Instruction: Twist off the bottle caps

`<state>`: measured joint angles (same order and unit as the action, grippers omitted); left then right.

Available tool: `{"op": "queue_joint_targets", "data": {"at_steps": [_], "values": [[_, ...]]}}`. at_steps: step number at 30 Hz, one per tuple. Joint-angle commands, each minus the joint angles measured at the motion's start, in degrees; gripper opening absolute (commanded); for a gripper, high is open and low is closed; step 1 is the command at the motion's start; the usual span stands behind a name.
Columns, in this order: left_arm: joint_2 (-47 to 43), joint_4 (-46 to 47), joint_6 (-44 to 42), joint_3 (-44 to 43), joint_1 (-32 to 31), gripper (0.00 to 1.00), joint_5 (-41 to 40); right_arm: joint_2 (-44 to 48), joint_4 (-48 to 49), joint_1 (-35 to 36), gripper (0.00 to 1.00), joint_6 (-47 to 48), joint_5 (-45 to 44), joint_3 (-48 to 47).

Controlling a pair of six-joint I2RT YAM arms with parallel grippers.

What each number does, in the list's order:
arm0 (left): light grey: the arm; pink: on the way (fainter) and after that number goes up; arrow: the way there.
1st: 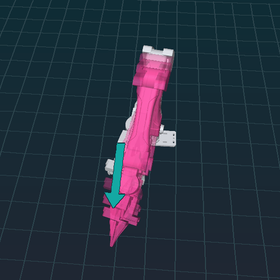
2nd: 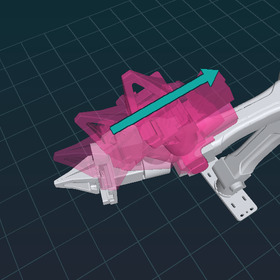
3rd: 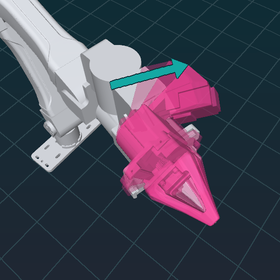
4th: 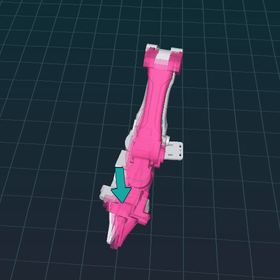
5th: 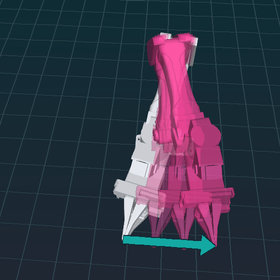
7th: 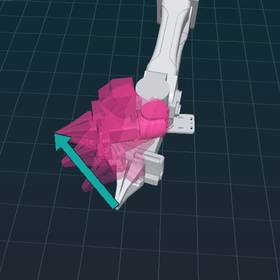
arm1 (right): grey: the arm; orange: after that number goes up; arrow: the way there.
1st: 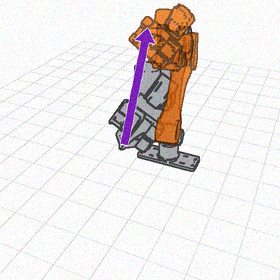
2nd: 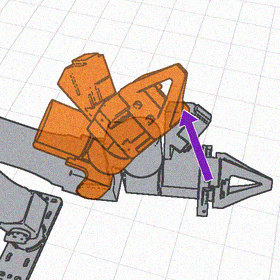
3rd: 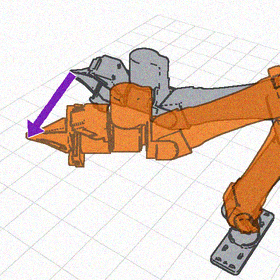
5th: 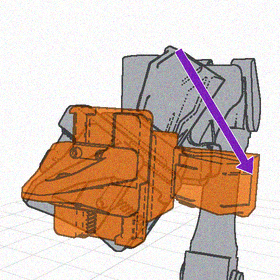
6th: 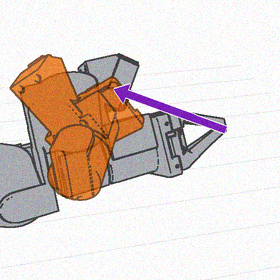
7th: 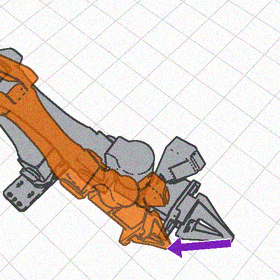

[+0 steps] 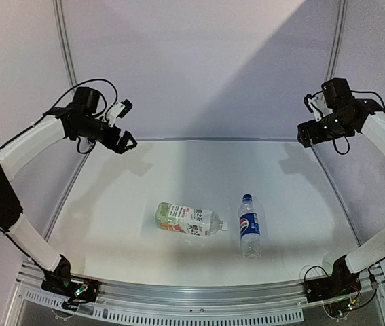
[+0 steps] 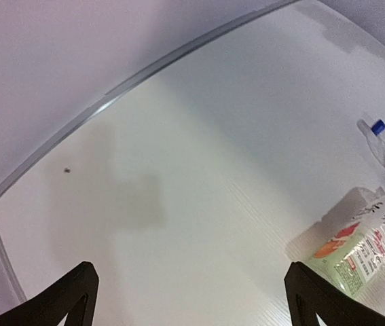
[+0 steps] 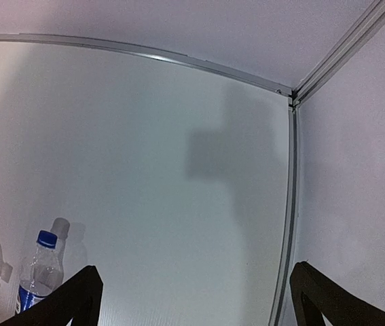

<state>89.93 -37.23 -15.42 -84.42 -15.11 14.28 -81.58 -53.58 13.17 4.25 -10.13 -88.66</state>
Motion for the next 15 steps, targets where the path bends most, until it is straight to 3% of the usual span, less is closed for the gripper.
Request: {"op": "queue_joint_targets", "data": {"at_steps": [1,6,11,15], "values": [[-0.4,-3.7,-5.9,1.9,-5.2,0.99,6.9,0.7,0.5,-0.1,0.99,1.3,3.4,0.0],[1.4,-12.2,-17.3,-1.0,-15.9,0.99,11.2,-0.5,-7.3,-0.1,0.99,11.4,19.4,-0.2],[0.6,-14.7,-26.7,1.3,-25.2,0.99,9.5,1.2,-7.0,-0.1,0.99,11.1,25.0,0.7],[4.7,-15.7,-29.3,-0.1,-30.4,0.98,7.6,3.1,-6.9,-0.1,0.99,13.2,29.3,2.3]]}}
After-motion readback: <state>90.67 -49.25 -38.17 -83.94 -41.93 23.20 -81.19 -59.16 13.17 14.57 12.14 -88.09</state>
